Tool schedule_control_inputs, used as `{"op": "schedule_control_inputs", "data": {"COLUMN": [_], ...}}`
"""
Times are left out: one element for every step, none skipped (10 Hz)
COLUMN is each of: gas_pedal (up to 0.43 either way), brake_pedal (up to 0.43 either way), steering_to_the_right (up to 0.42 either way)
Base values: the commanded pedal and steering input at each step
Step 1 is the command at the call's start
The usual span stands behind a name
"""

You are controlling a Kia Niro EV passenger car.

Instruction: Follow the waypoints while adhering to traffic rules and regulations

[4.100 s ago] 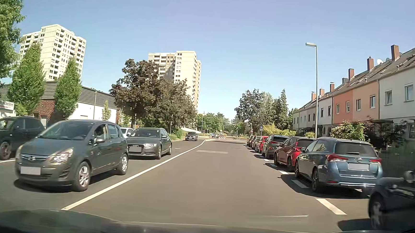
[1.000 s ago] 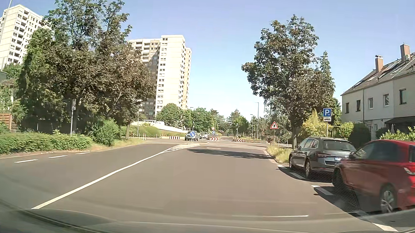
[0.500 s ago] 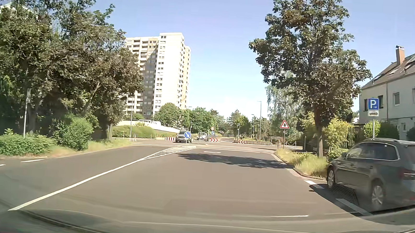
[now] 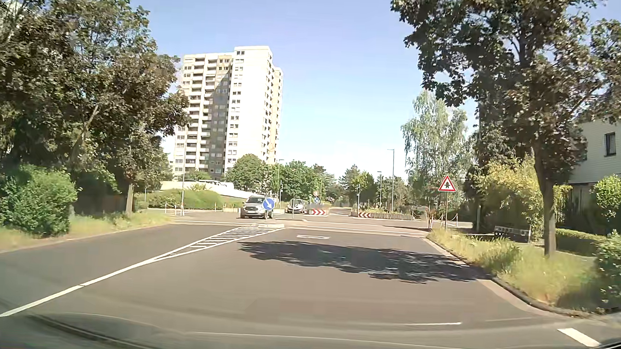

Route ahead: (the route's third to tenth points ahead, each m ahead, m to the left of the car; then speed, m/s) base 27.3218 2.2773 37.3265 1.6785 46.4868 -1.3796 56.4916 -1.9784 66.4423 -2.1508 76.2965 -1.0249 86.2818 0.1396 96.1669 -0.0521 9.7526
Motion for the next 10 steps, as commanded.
{"op": "schedule_control_inputs", "data": {"gas_pedal": [0.0, 0.0, 0.0, 0.0, 0.0, 0.0, 0.0, 0.0, 0.0, 0.0], "brake_pedal": [0.177, 0.189, 0.213, 0.22, 0.226, 0.25, 0.256, 0.274, 0.287, 0.299], "steering_to_the_right": [0.006, 0.007, 0.007, 0.007, 0.007, 0.007, 0.008, 0.008, 0.008, 0.009]}}
